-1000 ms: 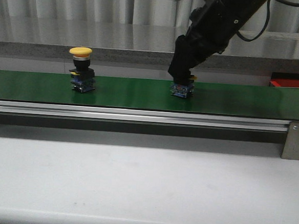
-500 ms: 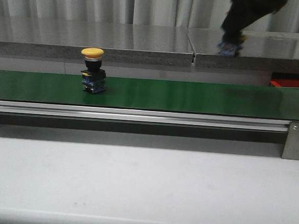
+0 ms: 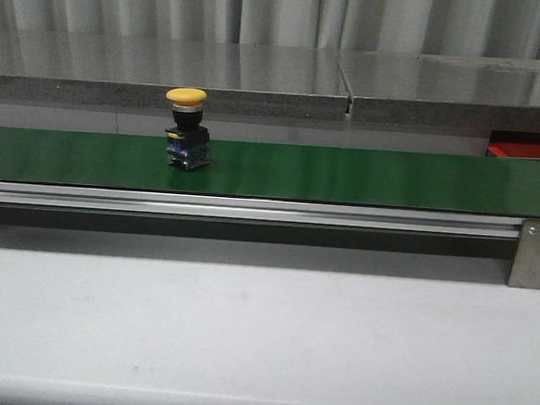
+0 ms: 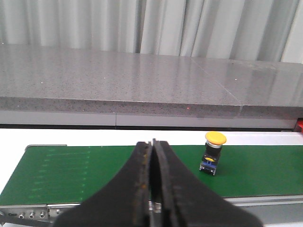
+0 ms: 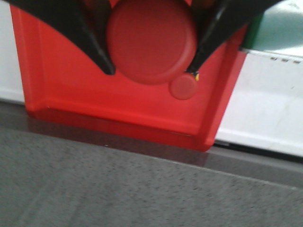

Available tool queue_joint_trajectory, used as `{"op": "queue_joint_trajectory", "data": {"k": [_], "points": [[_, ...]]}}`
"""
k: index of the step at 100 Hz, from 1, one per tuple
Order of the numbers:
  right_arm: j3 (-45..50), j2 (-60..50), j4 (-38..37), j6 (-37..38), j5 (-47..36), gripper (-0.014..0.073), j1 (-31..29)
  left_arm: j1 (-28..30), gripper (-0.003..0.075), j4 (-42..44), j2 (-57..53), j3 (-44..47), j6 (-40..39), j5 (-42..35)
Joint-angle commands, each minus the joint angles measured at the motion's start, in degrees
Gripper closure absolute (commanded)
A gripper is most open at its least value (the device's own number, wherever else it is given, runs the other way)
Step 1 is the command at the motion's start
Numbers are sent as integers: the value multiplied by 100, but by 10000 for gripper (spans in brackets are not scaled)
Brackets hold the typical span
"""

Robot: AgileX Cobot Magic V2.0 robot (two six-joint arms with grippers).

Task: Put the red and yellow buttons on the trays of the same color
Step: 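Lift the red button and carry it toward the red tray, then lower the red button into the red tray and open the right gripper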

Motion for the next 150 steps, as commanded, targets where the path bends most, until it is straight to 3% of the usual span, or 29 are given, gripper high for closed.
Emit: {"op": "queue_joint_trajectory", "data": {"k": [1, 20, 67, 100, 150], "points": [[-183, -40, 627, -62, -498, 647, -239, -35, 741, -78, 48, -150, -20, -408], [-367, 549, 699, -62, -615, 647, -240, -35, 741, -78, 48, -150, -20, -408], [-2176, 2106, 592, 100, 52, 647, -41, -35, 741, -78, 48, -150, -20, -408], [-2479, 2700, -40, 100, -203, 647, 251, -35, 741, -78, 48, -150, -20, -408], [-2479, 3013, -170, 120, -481, 647, 232, -35, 741, -78, 48, -150, -20, -408]]}}
